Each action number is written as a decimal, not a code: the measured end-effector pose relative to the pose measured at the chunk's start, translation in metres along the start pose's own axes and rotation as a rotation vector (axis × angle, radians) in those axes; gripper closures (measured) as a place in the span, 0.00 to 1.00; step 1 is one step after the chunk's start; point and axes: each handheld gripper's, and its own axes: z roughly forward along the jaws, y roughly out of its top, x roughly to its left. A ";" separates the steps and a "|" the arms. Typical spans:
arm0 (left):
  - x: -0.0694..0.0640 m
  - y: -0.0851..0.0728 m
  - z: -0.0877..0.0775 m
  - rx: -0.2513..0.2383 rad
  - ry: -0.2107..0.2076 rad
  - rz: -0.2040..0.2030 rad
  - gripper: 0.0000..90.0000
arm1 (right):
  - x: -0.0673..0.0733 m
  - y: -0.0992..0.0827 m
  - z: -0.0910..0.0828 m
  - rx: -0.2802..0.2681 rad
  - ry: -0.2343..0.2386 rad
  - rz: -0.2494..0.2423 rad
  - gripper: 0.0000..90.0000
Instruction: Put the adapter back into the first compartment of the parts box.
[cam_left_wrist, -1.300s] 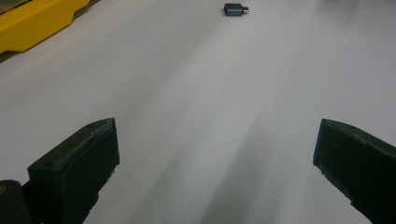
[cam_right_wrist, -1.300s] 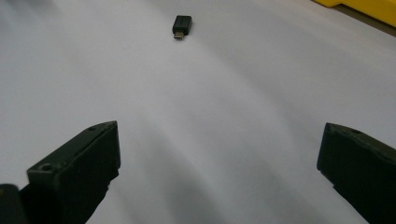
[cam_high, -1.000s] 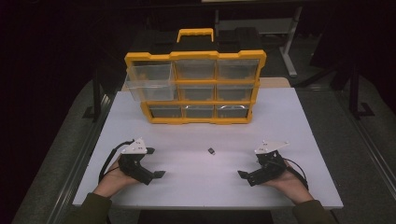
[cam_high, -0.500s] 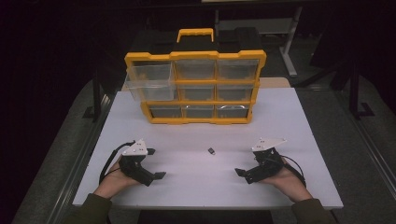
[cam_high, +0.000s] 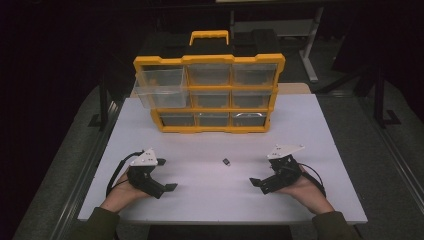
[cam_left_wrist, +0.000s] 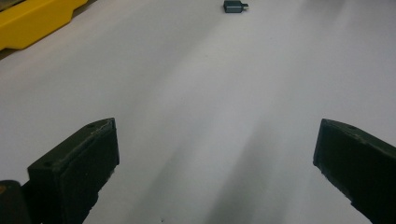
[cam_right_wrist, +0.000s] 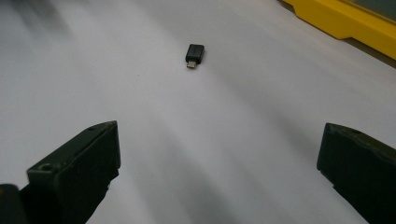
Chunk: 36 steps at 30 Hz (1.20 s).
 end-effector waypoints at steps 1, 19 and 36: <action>0.000 0.000 0.000 0.000 0.000 0.000 0.00 | 0.000 0.000 0.000 0.000 0.000 0.000 0.00; 0.000 0.000 0.000 0.007 -0.009 0.003 0.00 | -0.001 0.009 0.001 0.003 0.011 0.014 0.00; 0.000 0.000 -0.001 0.003 -0.013 -0.001 0.00 | -0.002 0.023 0.004 0.002 0.021 -0.001 0.00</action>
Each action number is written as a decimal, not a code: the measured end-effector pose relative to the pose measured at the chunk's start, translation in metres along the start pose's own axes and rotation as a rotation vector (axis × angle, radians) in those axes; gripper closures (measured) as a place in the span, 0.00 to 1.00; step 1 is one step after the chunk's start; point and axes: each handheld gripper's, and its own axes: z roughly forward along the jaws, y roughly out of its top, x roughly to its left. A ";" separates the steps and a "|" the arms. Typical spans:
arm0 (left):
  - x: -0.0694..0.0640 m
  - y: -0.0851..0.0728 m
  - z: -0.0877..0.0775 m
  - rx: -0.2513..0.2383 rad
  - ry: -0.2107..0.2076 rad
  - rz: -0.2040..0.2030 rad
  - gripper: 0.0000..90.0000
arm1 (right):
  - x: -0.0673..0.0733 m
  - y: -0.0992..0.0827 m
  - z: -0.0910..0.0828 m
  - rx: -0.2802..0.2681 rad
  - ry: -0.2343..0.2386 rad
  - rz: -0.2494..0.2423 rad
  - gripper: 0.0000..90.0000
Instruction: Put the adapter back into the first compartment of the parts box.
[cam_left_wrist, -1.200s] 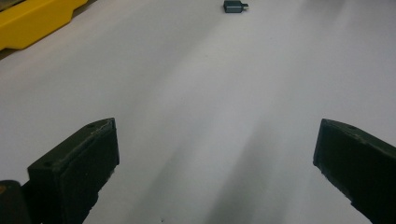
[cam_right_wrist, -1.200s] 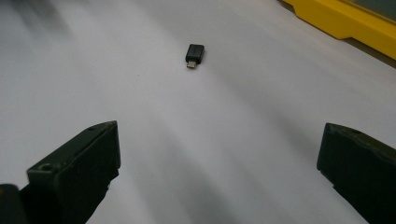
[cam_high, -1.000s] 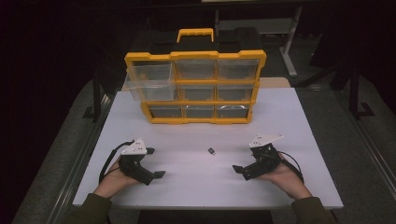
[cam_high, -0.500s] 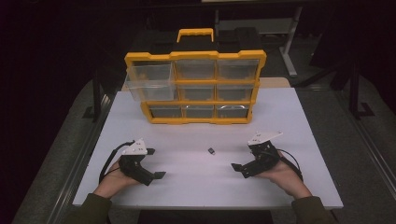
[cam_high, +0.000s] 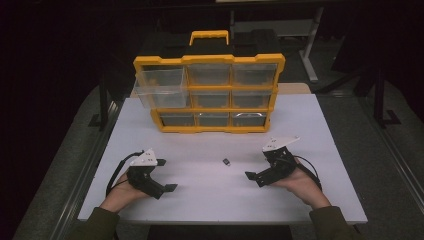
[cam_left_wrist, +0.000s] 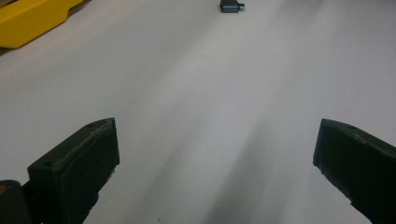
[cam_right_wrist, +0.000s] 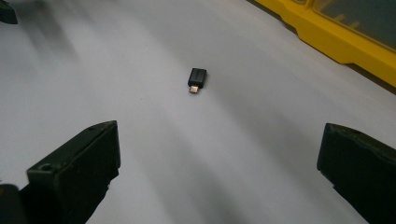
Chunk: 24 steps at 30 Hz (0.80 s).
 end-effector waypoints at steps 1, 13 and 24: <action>0.000 0.000 0.000 0.000 0.000 0.000 0.00 | 0.000 0.001 0.000 0.001 0.000 0.001 0.00; 0.000 0.000 0.000 0.001 0.000 -0.004 0.00 | 0.000 0.008 0.005 0.002 0.012 -0.006 0.00; 0.000 0.000 0.000 0.003 0.000 -0.007 0.00 | 0.001 0.019 0.009 0.004 0.027 -0.014 0.00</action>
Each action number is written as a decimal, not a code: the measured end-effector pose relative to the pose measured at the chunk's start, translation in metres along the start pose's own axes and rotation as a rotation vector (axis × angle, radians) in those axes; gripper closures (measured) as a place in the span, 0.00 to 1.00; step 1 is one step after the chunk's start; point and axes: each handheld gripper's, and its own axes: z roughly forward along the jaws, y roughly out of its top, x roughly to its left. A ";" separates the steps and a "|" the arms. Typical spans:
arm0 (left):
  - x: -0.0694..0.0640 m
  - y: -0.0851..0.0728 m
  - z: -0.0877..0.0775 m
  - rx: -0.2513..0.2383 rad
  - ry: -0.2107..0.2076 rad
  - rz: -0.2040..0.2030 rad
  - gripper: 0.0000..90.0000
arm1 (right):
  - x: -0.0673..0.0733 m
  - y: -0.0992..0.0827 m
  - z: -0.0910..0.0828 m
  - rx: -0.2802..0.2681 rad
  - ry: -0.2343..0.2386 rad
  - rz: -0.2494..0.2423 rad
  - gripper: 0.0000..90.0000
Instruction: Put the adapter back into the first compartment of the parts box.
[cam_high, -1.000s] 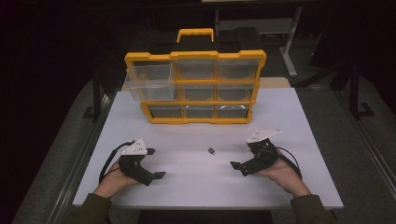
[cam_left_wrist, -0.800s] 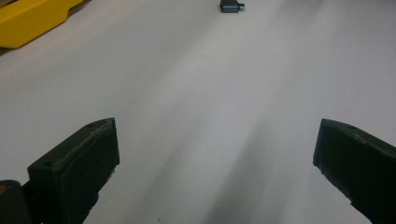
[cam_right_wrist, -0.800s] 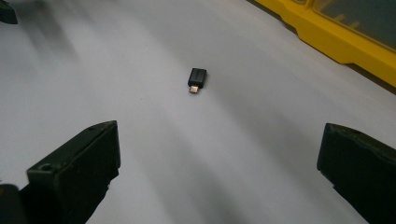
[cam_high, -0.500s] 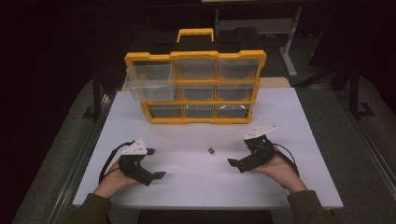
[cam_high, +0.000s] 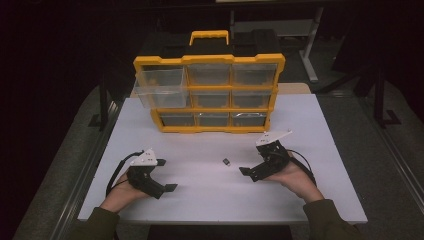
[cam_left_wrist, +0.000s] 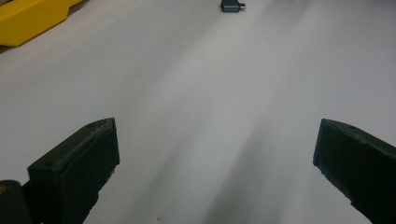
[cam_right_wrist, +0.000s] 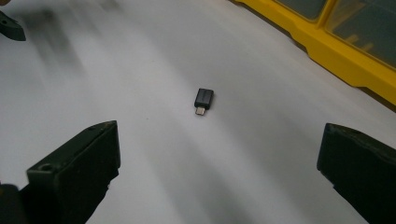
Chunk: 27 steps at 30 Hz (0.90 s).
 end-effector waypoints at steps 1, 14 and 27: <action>0.000 0.000 0.000 -0.002 0.000 -0.001 0.00 | 0.000 0.000 0.000 0.000 0.000 0.000 0.00; 0.000 0.000 0.000 -0.001 0.000 0.000 0.00 | -0.001 0.011 0.004 0.005 0.000 0.010 0.00; -0.001 0.000 0.000 0.000 0.004 0.001 0.00 | 0.000 0.023 0.010 0.018 -0.001 0.008 0.00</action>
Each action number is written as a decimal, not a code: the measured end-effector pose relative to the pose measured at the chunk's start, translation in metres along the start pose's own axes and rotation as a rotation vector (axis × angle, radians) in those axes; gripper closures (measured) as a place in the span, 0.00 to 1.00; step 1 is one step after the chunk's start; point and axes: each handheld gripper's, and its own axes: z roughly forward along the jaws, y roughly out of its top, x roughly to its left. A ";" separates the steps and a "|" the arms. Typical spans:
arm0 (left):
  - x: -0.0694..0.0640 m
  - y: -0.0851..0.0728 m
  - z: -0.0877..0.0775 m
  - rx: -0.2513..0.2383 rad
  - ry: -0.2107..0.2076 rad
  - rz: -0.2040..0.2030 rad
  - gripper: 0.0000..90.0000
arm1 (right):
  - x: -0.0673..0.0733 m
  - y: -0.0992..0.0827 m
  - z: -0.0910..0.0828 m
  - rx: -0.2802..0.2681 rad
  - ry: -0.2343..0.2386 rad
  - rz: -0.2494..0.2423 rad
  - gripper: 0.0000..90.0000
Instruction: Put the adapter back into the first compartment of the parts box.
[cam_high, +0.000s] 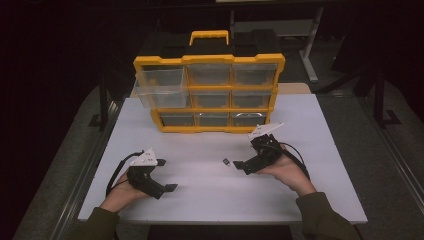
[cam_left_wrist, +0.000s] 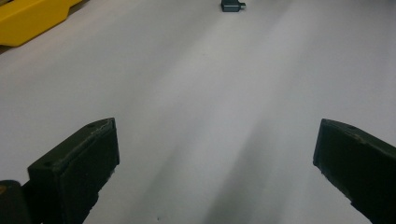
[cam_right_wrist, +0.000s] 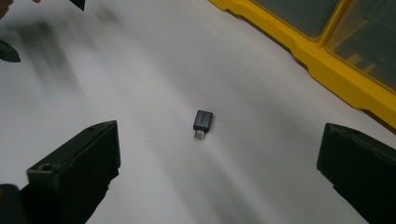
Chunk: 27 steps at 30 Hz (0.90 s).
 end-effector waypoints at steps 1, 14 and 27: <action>0.000 0.000 0.000 0.000 0.000 0.000 0.00 | 0.000 0.001 0.000 -0.001 0.001 -0.002 0.00; 0.000 0.000 0.000 -0.001 0.000 0.002 0.00 | 0.002 0.011 0.005 0.006 0.010 -0.009 0.00; 0.000 0.000 0.000 -0.001 -0.001 0.001 0.00 | 0.003 0.020 0.010 0.011 0.019 -0.022 0.00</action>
